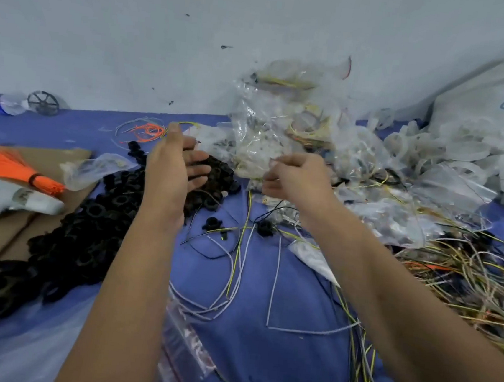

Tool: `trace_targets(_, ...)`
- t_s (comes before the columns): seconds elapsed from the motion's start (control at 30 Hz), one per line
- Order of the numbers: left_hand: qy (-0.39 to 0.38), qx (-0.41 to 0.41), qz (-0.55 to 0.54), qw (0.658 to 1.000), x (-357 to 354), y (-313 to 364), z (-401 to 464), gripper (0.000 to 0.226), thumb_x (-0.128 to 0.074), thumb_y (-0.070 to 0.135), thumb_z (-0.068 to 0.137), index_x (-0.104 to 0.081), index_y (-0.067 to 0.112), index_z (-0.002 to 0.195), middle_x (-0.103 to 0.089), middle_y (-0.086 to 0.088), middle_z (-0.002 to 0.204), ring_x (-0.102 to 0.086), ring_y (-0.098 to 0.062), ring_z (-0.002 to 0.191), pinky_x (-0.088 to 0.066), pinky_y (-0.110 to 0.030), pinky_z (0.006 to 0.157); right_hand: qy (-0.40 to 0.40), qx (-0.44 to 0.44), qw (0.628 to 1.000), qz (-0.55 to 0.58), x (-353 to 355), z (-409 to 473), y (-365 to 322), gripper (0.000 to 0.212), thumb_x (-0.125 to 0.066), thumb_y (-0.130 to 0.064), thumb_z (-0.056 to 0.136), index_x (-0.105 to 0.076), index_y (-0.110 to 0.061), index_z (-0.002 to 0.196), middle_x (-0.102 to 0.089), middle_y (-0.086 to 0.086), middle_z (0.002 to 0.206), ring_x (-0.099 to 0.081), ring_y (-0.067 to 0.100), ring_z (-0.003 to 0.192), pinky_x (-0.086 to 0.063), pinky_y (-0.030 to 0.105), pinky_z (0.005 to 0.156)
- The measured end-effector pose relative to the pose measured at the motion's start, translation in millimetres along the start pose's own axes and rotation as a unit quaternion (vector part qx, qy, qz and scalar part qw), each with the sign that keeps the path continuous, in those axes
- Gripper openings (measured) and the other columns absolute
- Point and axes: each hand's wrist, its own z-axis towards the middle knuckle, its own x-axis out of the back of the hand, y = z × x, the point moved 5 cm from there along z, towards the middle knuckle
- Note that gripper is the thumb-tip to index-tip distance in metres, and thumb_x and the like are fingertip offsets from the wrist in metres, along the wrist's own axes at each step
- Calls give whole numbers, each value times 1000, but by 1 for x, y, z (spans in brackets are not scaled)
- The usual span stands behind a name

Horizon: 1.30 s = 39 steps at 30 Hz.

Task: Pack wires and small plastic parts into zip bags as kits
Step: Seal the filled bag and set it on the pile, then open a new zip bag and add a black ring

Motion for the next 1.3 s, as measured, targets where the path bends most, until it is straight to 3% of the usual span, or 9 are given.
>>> trace_targets(0.17, 12, -9, -12, 1000, 20, 16, 0, 49, -34, 57, 107, -64, 18, 107, -74, -4, 90, -67, -16, 71, -54, -23, 61, -249, 88, 928, -264, -83, -109, 40, 49, -64, -40, 97, -58, -5, 63, -59, 11, 55, -51, 15, 43, -42, 28, 44)
trace_targets(0.3, 15, -7, -22, 1000, 29, 21, -2, 53, -36, 57, 106, -66, 14, 113, -75, -3, 86, -68, -15, 71, -55, -25, 65, -257, 126, 818, -499, -120, -151, 53, 53, -72, -58, 79, -43, -16, 62, -46, 4, 61, -46, 25, 60, -30, 31, 49)
trace_targets(0.43, 11, -7, -16, 1000, 30, 21, -4, 50, -37, 56, 107, -66, 15, 111, -75, -3, 87, -68, -15, 71, -56, -25, 66, -237, 118, 873, -409, -109, -143, 52, 29, -72, -30, 82, -62, -6, 68, -60, 16, 69, -54, 29, 64, -54, 43, 62)
trace_targets(0.57, -7, -18, -1, 1000, 20, 25, -6, 48, -37, 53, 107, -65, 14, 108, -75, -4, 90, -67, -15, 72, -54, -23, 62, -180, 121, 910, -352, -69, -120, 48, 26, -70, -20, 86, -64, -10, 63, -60, 5, 58, -44, 6, 55, -51, 33, 58)
trace_targets(0.7, -66, -39, 38, 996, -4, 23, -12, 45, -40, 47, 108, -66, 11, 104, -72, -3, 82, -61, -14, 63, -47, -22, 55, -136, 107, 963, -205, -19, -103, 50, 21, -73, -13, 89, -67, -10, 69, -69, 4, 61, -63, 30, 62, -51, 38, 63)
trace_targets(0.77, -111, -34, 78, 990, -20, 16, -18, 40, -45, 43, 107, -66, 11, 96, -71, -4, 78, -57, -14, 58, -43, -22, 53, -104, 106, 973, -179, 5, -99, 55, 19, -73, -14, 91, -68, -9, 73, -71, 3, 61, -57, 14, 49, -44, 27, 54)
trace_targets(1.0, -307, -74, 349, 882, -59, -29, -40, 18, -76, 34, 91, -71, 17, 95, -69, -4, 88, -57, -9, 71, -48, -27, 64, -76, 110, 967, -216, 30, -98, 65, 20, -75, -14, 88, -65, -14, 71, -71, -3, 60, -60, 5, 52, -47, 28, 56)
trace_targets(1.17, -336, -51, 481, 808, -53, -56, -34, 27, -81, 31, 85, -63, 25, 104, -69, 0, 97, -67, -19, 89, -55, -36, 79, -7, 160, 936, -315, 30, -105, 63, 32, -82, -11, 76, -59, -22, 95, -62, -8, 75, -56, 3, 62, -38, 11, 56)
trace_targets(1.3, -332, -47, 491, 804, -48, -64, -26, 26, -81, 24, 86, -60, 29, 101, -70, 2, 89, -64, -15, 75, -49, -30, 64, 20, 186, 893, -410, 21, -113, 56, 30, -60, -47, 95, -58, -25, 76, -50, -8, 81, -52, 14, 73, -43, 33, 65)
